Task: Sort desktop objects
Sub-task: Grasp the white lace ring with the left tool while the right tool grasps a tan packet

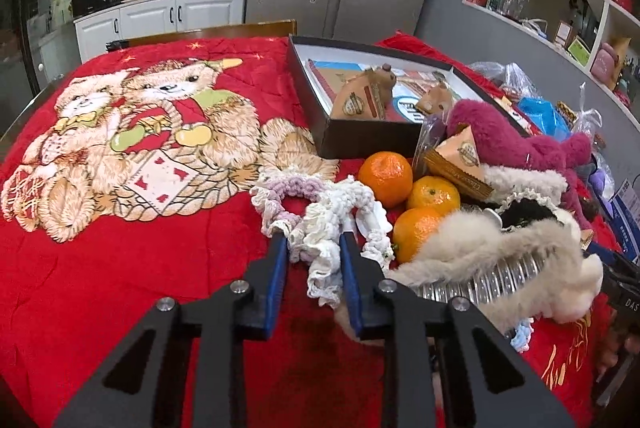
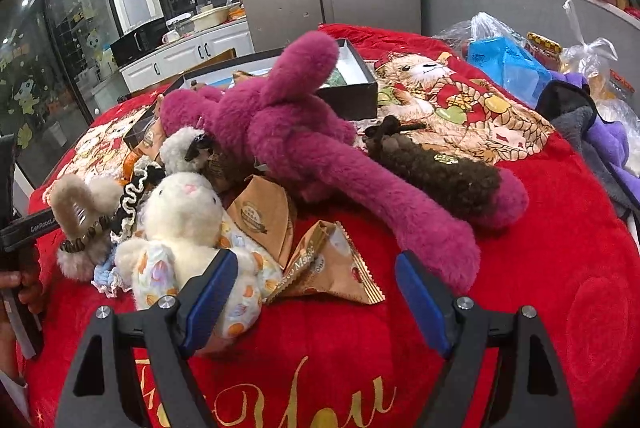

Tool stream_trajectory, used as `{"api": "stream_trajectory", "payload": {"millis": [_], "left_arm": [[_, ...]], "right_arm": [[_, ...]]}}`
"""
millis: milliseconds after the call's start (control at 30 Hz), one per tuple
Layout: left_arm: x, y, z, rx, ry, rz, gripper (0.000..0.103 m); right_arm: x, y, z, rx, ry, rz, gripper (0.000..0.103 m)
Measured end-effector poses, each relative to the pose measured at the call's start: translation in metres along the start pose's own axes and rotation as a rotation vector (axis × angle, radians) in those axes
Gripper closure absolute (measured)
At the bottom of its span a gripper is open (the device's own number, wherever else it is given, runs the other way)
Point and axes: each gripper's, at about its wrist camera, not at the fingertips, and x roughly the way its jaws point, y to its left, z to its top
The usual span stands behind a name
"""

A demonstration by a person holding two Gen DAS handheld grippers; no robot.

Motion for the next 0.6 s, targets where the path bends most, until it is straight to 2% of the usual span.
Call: {"api": "stream_trajectory", "payload": {"millis": [133, 267, 400, 600], "left_arm": [[-0.004, 0.003, -0.003, -0.010, 0.001, 0.006, 0.076], [-0.007, -0.001, -0.006, 0.013, -0.004, 0.023, 0.080], [-0.008, -0.007, -0.008, 0.036, -0.003, 0.040, 0.090], [-0.014, -0.006, -0.011, 0.032, -0.006, 0.037, 0.091]], "right_arm": [[-0.002, -0.007, 0.002, 0.029, -0.011, -0.016, 0.020], [0.000, -0.010, 0.003, 0.037, -0.010, -0.025, 0.020], [0.003, -0.007, 0.003, 0.010, -0.001, -0.050, 0.020], [0.007, -0.006, 0.001, 0.000, 0.015, -0.064, 0.020]]}}
